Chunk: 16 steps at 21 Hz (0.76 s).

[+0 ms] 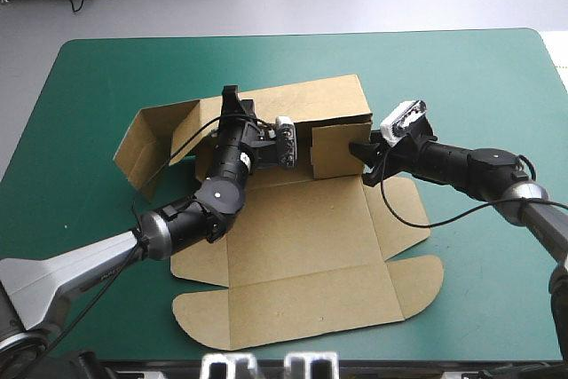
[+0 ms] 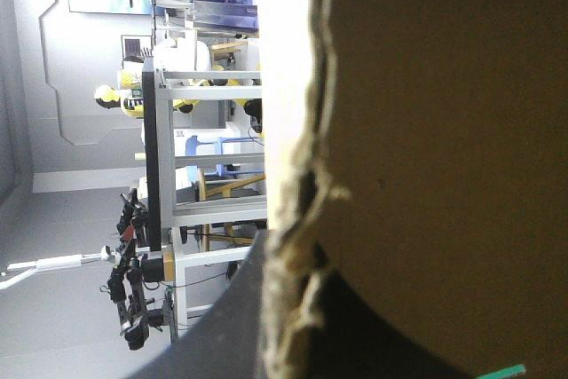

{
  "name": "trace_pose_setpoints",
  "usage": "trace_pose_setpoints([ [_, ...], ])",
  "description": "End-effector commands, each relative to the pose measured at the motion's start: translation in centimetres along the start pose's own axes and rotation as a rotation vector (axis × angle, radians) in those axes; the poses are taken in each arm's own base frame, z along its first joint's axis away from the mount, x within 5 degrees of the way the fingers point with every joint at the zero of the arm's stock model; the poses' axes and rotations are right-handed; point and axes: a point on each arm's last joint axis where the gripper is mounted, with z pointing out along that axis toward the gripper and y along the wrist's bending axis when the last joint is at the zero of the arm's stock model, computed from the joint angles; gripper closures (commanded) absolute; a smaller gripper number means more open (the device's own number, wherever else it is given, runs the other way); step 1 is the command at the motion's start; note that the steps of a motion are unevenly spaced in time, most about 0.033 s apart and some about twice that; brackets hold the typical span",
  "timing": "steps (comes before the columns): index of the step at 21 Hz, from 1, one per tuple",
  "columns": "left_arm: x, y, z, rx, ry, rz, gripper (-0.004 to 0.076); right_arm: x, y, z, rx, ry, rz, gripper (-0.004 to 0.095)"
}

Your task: Fold the box

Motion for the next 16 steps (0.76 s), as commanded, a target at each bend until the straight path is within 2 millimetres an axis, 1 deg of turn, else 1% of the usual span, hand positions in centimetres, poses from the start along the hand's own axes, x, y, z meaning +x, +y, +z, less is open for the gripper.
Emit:
trace_pose_setpoints([
  [1,-0.36,2.43,-1.24,-0.084,-0.056,-0.008,0.0734,-1.5,-0.01,0.02,-0.003,-0.083,0.034,0.0578],
  [2,-0.36,2.43,-1.24,-0.084,-0.056,-0.008,0.0734,-1.32,-0.19,0.23,0.002,-0.081,0.049,0.0631],
  [4,-0.36,2.43,-1.24,-0.084,-0.056,-0.008,0.0734,-1.01,-0.47,0.57,0.012,-0.076,0.072,0.0773],
  [5,-0.36,2.43,-1.24,-0.084,-0.056,-0.008,0.0734,-0.98,-0.53,0.64,0.014,-0.078,0.086,0.0927],
  [6,-0.36,2.43,-1.24,-0.084,-0.056,-0.008,0.0734,-1.02,-0.55,0.64,0.015,-0.083,0.093,0.091],
  [13,0.05,2.42,-1.01,-0.108,0.002,-0.004,0.0733,-1.18,-0.26,0.62,-0.019,-0.099,0.126,0.0912],
  [15,-0.01,2.21,-0.84,-0.103,0.004,0.002,0.0711,-1.11,-0.23,0.63,-0.022,-0.092,0.14,0.0912],
  [16,-0.02,1.96,-0.59,-0.097,0.01,0.008,0.0673,-1.05,-0.2,0.63,-0.025,-0.084,0.137,0.0912],
])
